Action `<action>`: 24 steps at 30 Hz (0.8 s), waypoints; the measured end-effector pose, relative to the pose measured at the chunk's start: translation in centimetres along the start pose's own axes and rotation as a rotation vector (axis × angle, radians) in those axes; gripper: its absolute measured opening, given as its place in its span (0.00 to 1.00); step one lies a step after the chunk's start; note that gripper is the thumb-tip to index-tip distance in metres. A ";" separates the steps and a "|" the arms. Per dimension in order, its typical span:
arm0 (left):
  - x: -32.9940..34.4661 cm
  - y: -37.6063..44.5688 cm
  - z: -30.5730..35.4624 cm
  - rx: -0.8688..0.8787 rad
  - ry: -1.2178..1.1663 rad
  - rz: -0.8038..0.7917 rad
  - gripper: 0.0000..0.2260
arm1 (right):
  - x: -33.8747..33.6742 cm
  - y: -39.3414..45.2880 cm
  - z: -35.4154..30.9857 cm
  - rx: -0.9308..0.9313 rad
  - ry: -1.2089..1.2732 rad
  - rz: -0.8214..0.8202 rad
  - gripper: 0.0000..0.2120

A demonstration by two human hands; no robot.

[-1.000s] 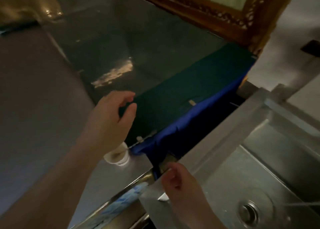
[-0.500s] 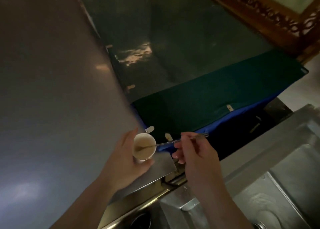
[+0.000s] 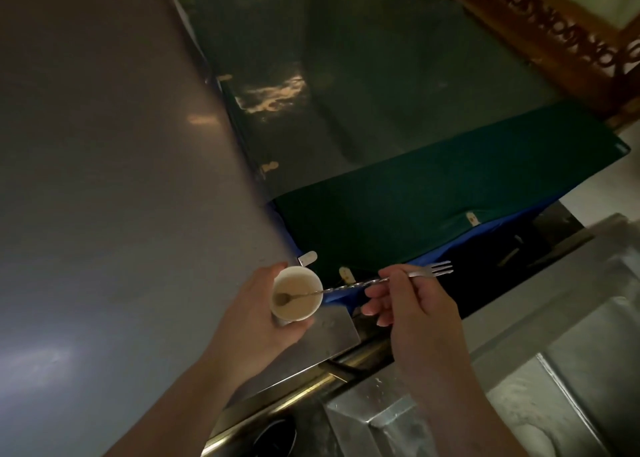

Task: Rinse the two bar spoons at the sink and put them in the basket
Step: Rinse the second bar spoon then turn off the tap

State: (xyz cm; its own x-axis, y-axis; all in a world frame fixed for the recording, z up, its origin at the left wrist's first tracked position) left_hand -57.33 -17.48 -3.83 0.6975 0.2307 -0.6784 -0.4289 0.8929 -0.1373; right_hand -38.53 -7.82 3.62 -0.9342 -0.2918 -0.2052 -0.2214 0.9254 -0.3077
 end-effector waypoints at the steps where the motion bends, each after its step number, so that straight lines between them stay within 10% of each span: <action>1: 0.0 0.0 -0.1 -0.005 -0.001 0.001 0.34 | -0.3 0.0 0.0 0.005 0.027 0.014 0.13; 11: -0.3 -0.3 0.4 -0.053 0.021 -0.028 0.34 | -4.1 -1.2 1.3 0.097 0.464 0.137 0.14; 18: -2.5 -1.3 3.0 -0.076 0.176 -0.036 0.58 | -8.7 -3.1 1.9 0.100 0.742 0.248 0.13; 24: -1.2 -2.1 11.3 0.191 0.171 0.068 0.38 | -15.6 -5.9 2.0 0.022 0.929 0.397 0.17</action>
State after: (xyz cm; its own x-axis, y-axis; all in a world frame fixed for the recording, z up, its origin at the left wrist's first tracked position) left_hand -50.75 -15.25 5.42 0.5569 0.2383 -0.7956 -0.3440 0.9381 0.0402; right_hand -22.12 -9.20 6.76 -0.7892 0.3487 0.5056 0.1490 0.9073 -0.3932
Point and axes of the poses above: each hand's wrist, its own y-axis towards the middle knuckle, its own x-axis out of the palm, z = x × y, the point moved 6 cm from there along y, towards the middle knuckle, and after that the axes turned 6 degrees about y, right-handed, at the moved point
